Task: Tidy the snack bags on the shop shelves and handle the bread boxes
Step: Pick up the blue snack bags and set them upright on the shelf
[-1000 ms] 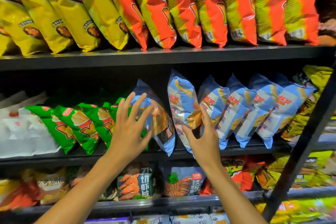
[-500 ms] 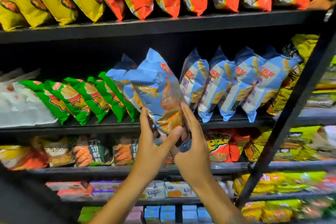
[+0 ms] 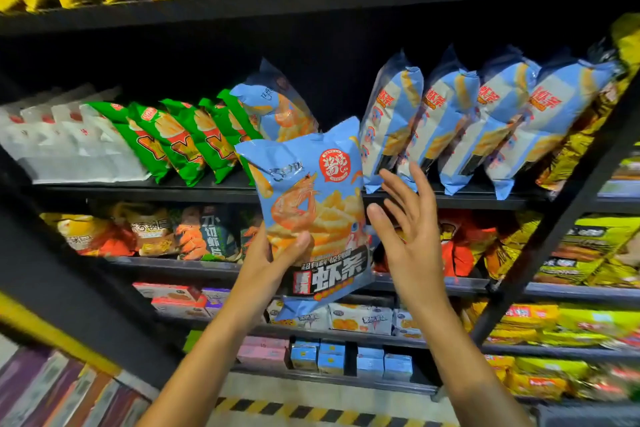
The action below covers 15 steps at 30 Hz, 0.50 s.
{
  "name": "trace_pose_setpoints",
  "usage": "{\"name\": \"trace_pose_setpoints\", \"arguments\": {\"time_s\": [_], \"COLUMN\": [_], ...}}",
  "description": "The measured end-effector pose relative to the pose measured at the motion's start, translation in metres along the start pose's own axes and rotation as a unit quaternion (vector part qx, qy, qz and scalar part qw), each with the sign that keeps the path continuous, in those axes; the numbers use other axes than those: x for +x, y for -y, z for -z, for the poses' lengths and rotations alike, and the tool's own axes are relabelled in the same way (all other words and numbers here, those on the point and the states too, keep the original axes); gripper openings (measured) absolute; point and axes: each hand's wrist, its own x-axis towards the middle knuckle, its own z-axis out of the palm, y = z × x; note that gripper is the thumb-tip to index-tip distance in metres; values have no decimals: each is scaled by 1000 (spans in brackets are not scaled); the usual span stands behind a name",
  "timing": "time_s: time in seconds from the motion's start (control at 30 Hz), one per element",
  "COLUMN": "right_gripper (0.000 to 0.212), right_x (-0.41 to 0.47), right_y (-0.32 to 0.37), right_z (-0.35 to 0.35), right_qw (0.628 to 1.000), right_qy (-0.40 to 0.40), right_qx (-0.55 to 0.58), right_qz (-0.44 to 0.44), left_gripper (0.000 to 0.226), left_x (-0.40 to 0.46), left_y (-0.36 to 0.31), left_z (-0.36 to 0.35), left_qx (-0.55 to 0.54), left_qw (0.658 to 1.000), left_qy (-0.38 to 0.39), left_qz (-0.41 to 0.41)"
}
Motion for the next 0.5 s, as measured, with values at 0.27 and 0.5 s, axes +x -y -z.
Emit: {"name": "trace_pose_setpoints", "arguments": {"time_s": [0.27,0.5], "right_gripper": [69,53], "right_x": [-5,-35], "right_y": [15,19], "right_z": [-37,-76], "right_qw": [986,995], "right_qy": [47,-25], "right_qx": [61,16], "right_qz": [-145,-96], "left_gripper": [92,70], "left_x": [-7,-1], "left_y": [17,-4], "left_z": [43,60], "left_qx": [-6,-83], "left_qw": [989,990], "left_qy": [131,105], "left_qz": [68,-44]}}
